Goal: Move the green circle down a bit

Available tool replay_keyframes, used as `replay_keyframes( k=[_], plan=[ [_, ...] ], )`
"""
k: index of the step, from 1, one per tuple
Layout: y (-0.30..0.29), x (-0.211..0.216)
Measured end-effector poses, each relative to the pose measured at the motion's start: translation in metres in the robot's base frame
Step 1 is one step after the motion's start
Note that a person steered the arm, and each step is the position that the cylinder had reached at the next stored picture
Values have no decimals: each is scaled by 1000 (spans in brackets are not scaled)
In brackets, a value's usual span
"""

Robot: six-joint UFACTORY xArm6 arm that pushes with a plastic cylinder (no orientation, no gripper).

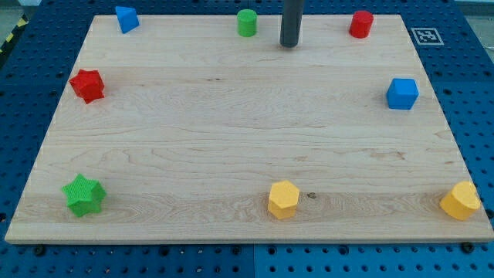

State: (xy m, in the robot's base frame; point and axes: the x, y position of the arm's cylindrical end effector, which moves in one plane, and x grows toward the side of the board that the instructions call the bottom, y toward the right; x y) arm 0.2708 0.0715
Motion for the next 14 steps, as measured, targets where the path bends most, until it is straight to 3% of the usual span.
replay_keyframes(
  k=[6, 8, 9, 11, 14],
  plan=[
    [11, -1],
    [-61, 31],
    [-118, 13],
    [-159, -70],
    [-62, -69]
  ],
)
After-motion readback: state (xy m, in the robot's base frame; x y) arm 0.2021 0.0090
